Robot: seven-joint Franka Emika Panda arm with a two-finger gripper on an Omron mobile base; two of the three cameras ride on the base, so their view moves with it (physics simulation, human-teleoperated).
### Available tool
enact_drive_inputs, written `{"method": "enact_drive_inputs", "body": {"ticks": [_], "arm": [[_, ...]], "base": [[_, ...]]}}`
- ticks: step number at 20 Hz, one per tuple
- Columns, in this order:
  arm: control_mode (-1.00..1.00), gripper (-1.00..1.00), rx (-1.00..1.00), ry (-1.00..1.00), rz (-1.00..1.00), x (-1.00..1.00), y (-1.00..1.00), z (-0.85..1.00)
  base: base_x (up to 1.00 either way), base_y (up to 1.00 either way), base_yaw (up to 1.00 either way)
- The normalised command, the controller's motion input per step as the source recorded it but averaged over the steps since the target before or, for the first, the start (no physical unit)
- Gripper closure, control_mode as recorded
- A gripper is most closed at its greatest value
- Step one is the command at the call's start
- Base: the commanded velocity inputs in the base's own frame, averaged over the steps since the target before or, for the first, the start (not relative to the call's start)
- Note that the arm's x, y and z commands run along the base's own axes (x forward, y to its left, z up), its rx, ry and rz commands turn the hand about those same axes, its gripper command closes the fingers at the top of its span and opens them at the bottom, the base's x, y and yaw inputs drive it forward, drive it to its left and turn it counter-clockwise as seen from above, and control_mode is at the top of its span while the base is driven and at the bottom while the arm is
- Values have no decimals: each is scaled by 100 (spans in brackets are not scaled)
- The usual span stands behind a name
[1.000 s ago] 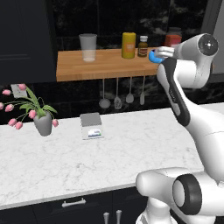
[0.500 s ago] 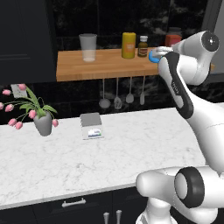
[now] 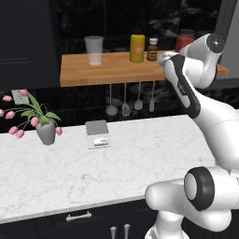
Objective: Gather all objects into one cabinet and sort the glasses and bowls to opposite sides.
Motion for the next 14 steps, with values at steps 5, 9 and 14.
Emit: {"method": "enact_drive_inputs", "body": {"ticks": [5,9,14], "arm": [[-100,-100,0,0,0,23,0,0],[-100,-100,-2,0,0,11,0,-1],[-100,-100,-3,0,0,15,-1,-7]], "base": [[0,0,0],[0,0,0],[0,0,0]]}}
